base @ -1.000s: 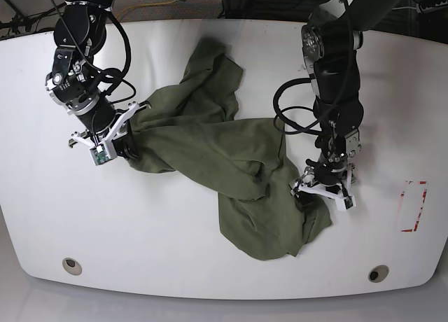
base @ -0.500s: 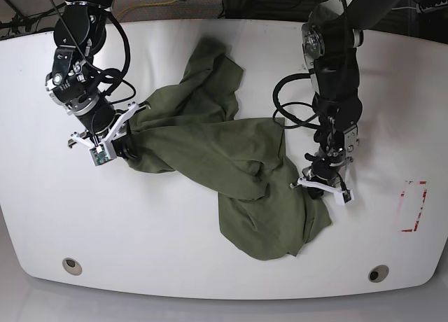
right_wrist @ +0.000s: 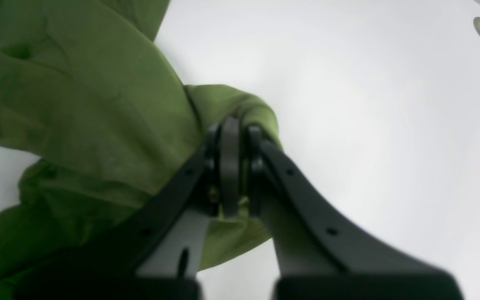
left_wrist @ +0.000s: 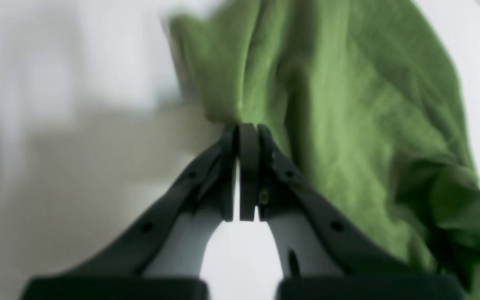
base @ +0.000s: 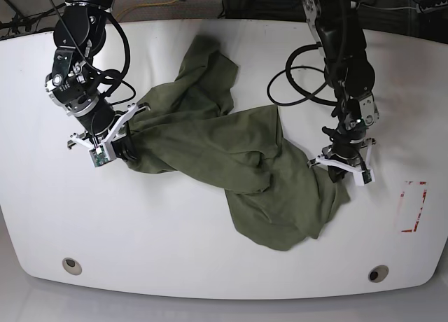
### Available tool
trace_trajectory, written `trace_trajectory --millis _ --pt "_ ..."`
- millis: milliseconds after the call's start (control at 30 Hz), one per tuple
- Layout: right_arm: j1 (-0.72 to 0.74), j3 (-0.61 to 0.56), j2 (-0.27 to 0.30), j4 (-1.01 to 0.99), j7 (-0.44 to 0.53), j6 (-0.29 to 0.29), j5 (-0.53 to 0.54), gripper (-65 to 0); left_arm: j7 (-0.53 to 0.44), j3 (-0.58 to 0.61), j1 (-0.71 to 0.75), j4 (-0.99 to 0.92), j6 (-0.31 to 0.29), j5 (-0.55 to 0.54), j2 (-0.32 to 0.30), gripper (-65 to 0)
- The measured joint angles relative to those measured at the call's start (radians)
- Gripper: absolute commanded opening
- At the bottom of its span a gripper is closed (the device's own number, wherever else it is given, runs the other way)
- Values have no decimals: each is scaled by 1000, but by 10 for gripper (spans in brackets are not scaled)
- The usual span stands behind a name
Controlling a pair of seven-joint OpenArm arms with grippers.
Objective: Fold the T-shirt properly
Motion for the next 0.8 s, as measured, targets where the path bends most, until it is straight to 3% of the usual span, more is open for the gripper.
trace_trajectory --millis 67,200,433,567,667,800 --pt "0 0 -1 0 3 0 3 -650 40 0 59 89 0 1 -10 -650" --pt "2 0 -1 0 2 3 8 -650 109 4 198 285 -56 3 -57 -650" --pt "10 -4 -2 -1 2 1 18 -650 107 -65 429 547 -139 -3 -61 -647" --pt "11 -4 -1 -1 -5 0 16 -650 114 -108 494 582 -169 6 -65 -637" --pt "11 -3 -18 -1 -2 0 18 -650 120 -137 498 582 -247 11 -64 -525" --pt "7 -6 -35 -1 -5 1 17 -650 116 -172 449 581 -283 14 -59 -258"
